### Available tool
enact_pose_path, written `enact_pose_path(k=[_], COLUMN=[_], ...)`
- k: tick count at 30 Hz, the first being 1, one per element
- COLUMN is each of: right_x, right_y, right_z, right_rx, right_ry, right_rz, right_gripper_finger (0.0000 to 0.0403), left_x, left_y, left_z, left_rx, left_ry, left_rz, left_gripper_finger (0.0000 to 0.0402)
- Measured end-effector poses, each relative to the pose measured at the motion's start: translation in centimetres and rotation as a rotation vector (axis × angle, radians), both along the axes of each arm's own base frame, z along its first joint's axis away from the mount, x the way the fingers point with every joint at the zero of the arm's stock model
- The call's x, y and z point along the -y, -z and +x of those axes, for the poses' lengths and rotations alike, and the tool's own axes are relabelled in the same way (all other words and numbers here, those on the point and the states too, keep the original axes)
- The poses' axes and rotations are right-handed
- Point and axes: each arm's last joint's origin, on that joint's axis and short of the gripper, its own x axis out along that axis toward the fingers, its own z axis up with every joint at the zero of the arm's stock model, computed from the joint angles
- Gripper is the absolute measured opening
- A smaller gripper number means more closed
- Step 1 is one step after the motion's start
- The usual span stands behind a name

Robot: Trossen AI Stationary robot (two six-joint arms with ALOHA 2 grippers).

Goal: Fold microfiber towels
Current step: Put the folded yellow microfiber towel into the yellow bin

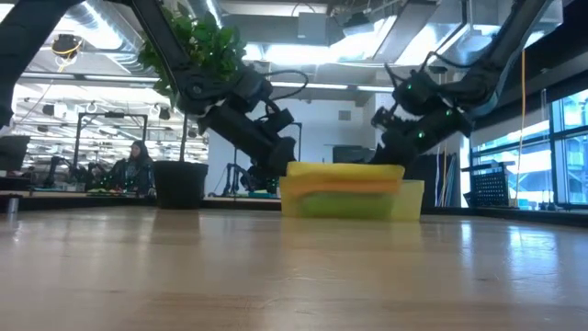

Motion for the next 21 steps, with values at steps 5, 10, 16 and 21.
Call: enact_pose_path(k=[5,10,16,21], right_x=[1.3,2.0,2.0,2.0], right_y=[1.4,1.6,1.5,1.7], right_z=[-0.2,-0.1,-0.1,-0.1], right_rx=[-0.001,0.037,0.041,0.031], right_ry=[0.04,0.095,0.101,0.111], right_rz=[0.003,-0.023,-0.026,0.002], right_gripper_finger=[0.0063,0.007,0.0071,0.0071], left_x=[-1.1,-2.0,-1.9,-1.6], left_y=[0.0,-0.5,-0.3,0.0], left_z=[-0.3,-0.6,-0.6,-0.6], left_rx=[0.02,0.063,0.048,0.024], left_ry=[-0.099,-0.147,-0.154,-0.146], left_rz=[0.06,0.081,0.058,0.044], left_gripper_finger=[0.0163,0.0163,0.0163,0.0163])
